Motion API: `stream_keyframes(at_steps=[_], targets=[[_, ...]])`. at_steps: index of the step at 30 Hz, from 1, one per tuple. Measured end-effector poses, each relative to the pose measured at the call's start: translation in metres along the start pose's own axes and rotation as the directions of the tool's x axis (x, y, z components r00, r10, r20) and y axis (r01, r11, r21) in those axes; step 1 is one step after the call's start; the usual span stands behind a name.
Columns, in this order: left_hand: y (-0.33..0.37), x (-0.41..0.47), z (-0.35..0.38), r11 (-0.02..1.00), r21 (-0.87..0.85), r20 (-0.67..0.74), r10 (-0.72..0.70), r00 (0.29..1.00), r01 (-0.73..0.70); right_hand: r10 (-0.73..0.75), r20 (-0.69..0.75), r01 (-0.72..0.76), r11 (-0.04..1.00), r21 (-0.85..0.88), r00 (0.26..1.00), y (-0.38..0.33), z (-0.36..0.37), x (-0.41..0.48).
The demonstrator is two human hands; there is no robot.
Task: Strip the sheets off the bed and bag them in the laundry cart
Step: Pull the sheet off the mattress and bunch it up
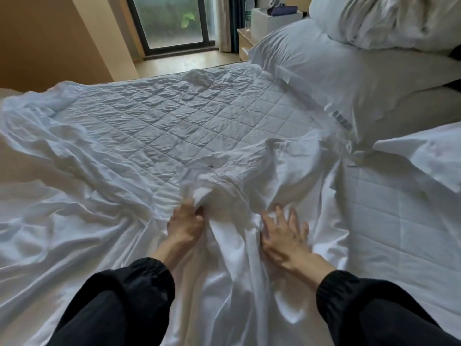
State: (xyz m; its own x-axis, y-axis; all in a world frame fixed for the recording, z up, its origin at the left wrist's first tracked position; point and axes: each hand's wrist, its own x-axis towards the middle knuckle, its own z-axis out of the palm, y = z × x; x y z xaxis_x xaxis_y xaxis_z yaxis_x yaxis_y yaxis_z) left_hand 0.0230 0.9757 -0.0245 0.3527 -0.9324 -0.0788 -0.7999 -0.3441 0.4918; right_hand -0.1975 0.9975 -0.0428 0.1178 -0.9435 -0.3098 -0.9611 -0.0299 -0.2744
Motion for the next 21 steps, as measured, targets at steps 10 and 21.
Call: stream_keyframes(at_steps=[10,21], targets=[[-0.030,0.052,-0.072,0.994,-0.059,-0.184,-0.102,0.978,0.093,-0.373,0.175,0.335,0.919,0.209,0.911,-0.115,0.013,-0.041],[-0.090,-0.030,-0.036,0.984,-0.154,-0.168,-0.116,0.979,0.090,-0.081,-0.050,0.089,0.979,0.184,0.995,-0.141,0.033,-0.079]])
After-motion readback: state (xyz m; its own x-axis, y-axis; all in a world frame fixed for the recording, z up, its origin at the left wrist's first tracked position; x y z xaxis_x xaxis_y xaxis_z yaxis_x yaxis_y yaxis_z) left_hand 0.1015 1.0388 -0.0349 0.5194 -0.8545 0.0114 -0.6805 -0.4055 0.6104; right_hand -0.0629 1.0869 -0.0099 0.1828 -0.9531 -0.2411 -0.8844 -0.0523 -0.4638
